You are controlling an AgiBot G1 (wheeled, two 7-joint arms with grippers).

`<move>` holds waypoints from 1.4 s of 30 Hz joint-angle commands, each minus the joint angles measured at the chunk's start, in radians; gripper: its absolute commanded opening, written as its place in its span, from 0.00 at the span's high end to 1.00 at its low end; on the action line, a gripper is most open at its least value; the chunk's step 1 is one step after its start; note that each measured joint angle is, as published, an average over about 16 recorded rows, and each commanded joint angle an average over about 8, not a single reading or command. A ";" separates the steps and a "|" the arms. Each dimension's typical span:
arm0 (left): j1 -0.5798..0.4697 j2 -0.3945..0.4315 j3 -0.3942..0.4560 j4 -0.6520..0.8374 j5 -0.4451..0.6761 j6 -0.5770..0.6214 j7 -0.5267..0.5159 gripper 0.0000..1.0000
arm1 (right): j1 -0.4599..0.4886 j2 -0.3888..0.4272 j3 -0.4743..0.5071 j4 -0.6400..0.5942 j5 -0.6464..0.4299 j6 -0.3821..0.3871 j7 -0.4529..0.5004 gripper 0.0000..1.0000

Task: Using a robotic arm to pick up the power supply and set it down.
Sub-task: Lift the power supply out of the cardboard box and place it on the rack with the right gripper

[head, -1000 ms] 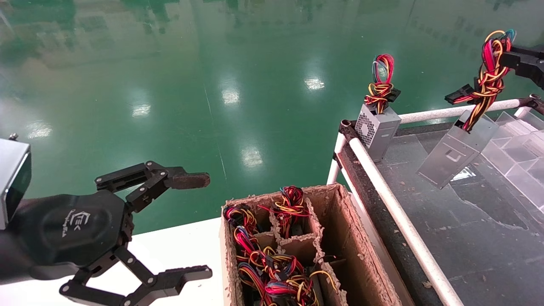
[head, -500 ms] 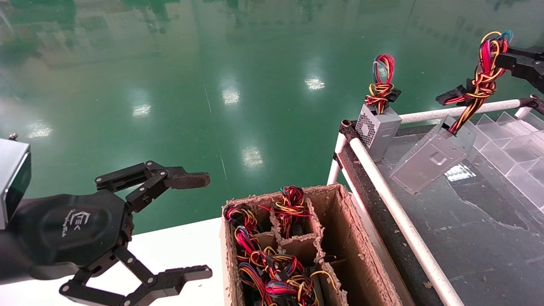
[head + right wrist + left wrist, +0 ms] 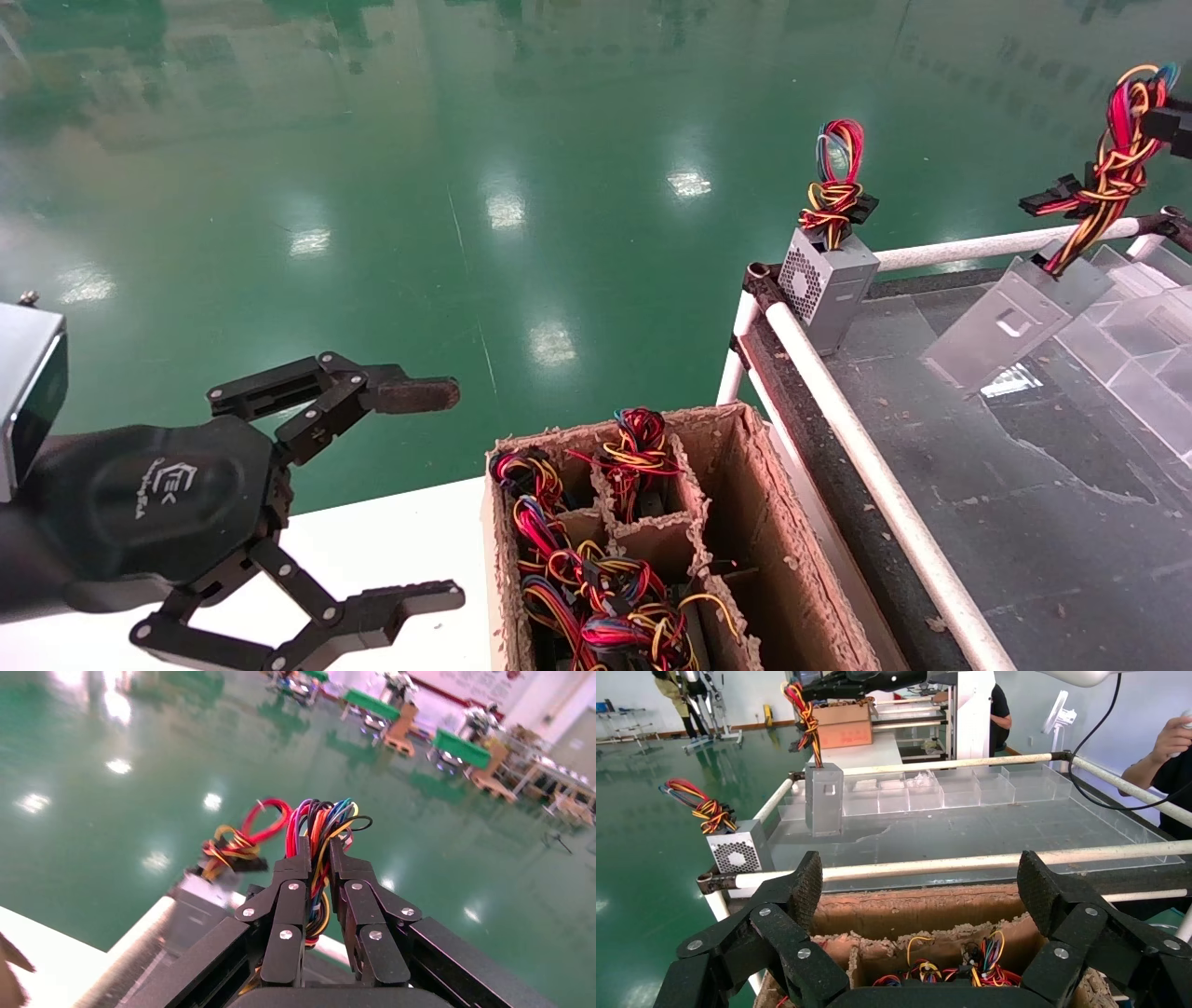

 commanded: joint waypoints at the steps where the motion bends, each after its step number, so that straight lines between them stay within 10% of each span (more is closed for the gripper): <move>1: 0.000 0.000 0.000 0.000 0.000 0.000 0.000 0.00 | 0.023 -0.012 -0.010 -0.032 -0.023 0.013 -0.011 1.00; 20: 0.000 0.000 0.001 0.000 -0.001 0.000 0.000 0.00 | 0.192 -0.202 -0.086 -0.301 -0.168 0.215 -0.123 1.00; 42: 0.000 -0.001 0.002 0.000 -0.001 -0.001 0.001 0.00 | 0.226 -0.274 -0.104 -0.375 -0.190 0.133 -0.160 1.00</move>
